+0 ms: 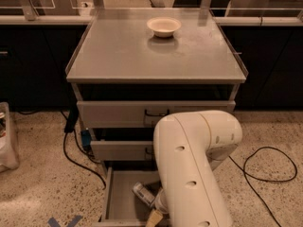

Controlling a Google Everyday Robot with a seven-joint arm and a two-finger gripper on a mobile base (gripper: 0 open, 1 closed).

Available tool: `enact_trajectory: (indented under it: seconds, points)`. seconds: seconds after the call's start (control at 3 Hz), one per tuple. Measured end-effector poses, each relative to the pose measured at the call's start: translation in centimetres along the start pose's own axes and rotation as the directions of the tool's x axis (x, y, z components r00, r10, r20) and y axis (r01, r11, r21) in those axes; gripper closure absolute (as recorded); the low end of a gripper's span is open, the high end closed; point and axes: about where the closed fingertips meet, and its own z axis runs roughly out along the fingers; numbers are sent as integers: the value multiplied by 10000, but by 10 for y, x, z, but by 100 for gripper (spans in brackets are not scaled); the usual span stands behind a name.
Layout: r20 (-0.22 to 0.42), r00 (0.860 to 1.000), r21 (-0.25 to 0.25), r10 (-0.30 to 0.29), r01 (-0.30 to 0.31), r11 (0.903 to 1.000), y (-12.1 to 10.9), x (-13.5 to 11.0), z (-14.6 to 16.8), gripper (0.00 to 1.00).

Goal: Pick blue plastic bottle from bottom drawer and place on counter

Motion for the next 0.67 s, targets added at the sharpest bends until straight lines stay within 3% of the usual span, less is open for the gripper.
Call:
enact_trajectory:
  seconds: [0.33,0.67]
  points:
    - [-115,9965,370,827,-822,9959,15,7,-74,0]
    - [818,9920,960,962,-1039,9899,37,29,-153,0]
